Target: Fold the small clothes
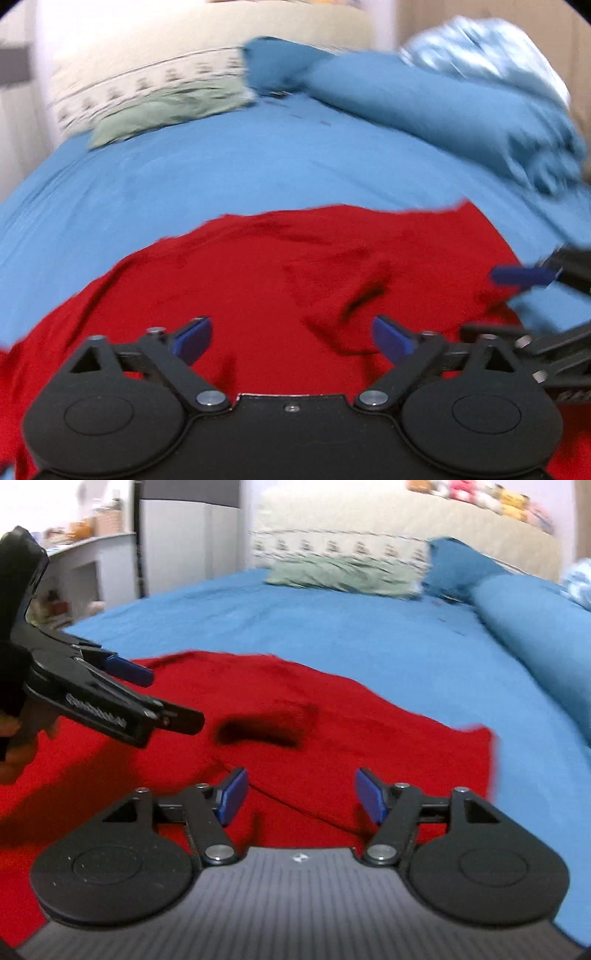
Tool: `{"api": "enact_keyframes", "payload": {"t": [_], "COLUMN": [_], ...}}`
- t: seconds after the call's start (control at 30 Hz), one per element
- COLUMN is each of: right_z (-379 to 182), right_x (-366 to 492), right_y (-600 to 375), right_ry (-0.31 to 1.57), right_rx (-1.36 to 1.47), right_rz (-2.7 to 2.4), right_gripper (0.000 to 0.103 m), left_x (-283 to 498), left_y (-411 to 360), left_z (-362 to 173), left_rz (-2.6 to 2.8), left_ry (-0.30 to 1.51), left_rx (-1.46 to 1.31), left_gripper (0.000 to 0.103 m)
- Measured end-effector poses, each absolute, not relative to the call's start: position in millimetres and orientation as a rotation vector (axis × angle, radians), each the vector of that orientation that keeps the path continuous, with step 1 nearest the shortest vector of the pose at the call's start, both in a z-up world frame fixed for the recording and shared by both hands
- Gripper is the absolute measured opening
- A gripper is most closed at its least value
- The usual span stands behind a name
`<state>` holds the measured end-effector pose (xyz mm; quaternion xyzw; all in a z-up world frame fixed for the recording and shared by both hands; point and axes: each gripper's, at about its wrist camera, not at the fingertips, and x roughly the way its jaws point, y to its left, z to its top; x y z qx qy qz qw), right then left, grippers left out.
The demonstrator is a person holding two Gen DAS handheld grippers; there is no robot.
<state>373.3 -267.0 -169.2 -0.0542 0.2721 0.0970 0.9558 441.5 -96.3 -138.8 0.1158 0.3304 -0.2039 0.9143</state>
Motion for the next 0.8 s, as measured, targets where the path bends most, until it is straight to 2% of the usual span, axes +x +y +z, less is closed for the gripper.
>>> {"api": "enact_keyframes", "payload": {"t": [0.03, 0.33, 0.4, 0.6, 0.73, 0.8], "right_z": [-169, -179, -181, -182, -181, -181], "right_x": [373, 348, 345, 355, 358, 365], "right_y": [-277, -337, -342, -336, -329, -321], "right_ry": [0.563, 0.602, 0.603, 0.627, 0.615, 0.615], "right_rx": [-0.094, 0.069, 0.095, 0.131, 0.101, 0.066], "right_rz": [0.183, 0.093, 0.086, 0.041, 0.043, 0.031], "right_gripper": [0.082, 0.084, 0.085, 0.085, 0.095, 0.096], "left_x": [446, 478, 480, 495, 495, 489], "left_y": [-107, -154, -156, -131, -66, -32], "left_z": [-142, -172, -170, -145, -117, -111], "left_rz": [-0.427, -0.451, -0.450, -0.356, -0.232, -0.145], "left_ry": [0.684, 0.730, 0.734, 0.702, 0.601, 0.543], "left_rx": [0.267, 0.382, 0.383, 0.236, 0.052, 0.028], "left_gripper": [0.084, 0.037, 0.005, 0.004, 0.005, 0.005]}}
